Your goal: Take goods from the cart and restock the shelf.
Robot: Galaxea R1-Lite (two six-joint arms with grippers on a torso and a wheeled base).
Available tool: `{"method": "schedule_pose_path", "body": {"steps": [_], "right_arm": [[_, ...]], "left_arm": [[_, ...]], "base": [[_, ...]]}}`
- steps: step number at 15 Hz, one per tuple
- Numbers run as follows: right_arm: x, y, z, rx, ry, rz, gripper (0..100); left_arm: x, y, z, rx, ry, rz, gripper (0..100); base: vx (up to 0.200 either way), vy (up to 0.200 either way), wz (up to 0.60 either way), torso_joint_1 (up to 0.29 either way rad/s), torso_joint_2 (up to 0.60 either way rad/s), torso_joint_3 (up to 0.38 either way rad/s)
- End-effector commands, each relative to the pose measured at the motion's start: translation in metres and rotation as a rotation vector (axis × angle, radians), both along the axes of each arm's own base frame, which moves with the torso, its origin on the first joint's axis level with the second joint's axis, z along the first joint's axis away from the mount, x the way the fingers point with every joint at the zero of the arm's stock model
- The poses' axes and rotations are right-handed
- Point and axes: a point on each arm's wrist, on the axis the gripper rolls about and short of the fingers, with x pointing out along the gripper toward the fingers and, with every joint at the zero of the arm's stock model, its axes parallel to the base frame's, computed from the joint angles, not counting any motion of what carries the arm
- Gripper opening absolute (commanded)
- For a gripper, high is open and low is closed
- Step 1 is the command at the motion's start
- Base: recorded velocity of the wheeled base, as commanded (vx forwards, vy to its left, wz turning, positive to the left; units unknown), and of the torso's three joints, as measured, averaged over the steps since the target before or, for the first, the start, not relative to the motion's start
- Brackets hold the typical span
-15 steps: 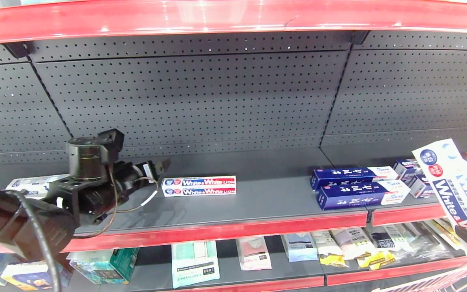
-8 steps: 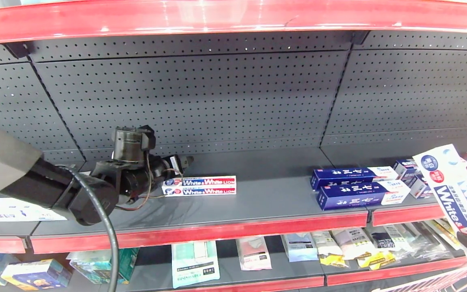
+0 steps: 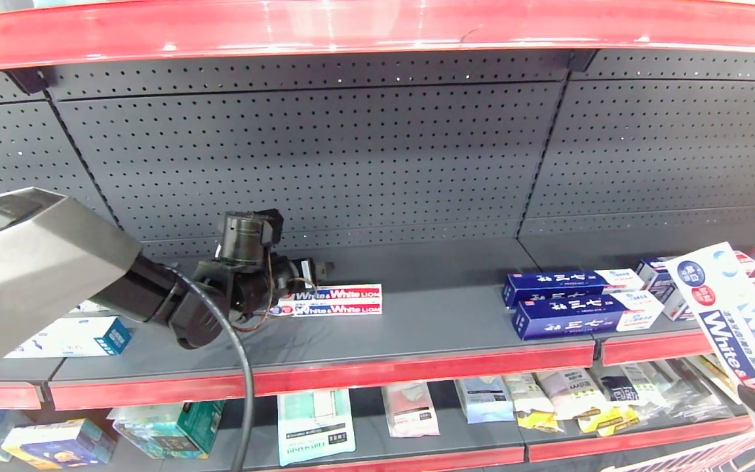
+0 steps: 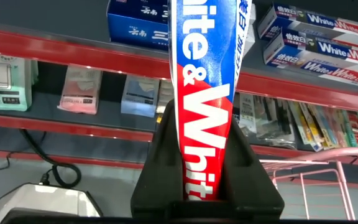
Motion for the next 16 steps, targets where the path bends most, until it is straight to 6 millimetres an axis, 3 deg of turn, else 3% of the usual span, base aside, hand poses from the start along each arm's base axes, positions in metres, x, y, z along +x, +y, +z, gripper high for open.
{"method": "schedule_pose_path", "body": {"steps": [1, 4, 10, 13, 16], "right_arm": [[0.000, 0.000, 0.000, 0.000, 0.002, 0.005, 0], [-0.001, 0.000, -0.004, -0.001, 0.012, 0.005, 0], [0.000, 0.002, -0.006, -0.017, 0.029, 0.027, 0], [0.000, 0.002, -0.007, -0.017, 0.032, 0.030, 0], [0.000, 0.002, -0.009, -0.019, 0.043, 0.030, 0]], "left_arm": [[0.010, -0.007, -0.013, 0.027, 0.012, -0.016, 100], [0.018, -0.011, -0.021, 0.063, 0.018, -0.027, 100], [0.040, -0.024, -0.018, 0.090, -0.014, -0.046, 100], [0.037, -0.031, -0.026, 0.113, 0.038, -0.066, 100], [0.048, -0.042, -0.040, 0.145, 0.032, -0.020, 100]], "base": [[0.000, 0.000, 0.00, 0.000, 0.00, 0.000], [0.000, 0.000, 0.00, 0.000, 0.00, 0.000], [0.000, 0.000, 0.00, 0.000, 0.00, 0.000], [0.000, 0.000, 0.00, 0.000, 0.00, 0.000], [0.000, 0.000, 0.00, 0.000, 0.00, 0.000]]}}
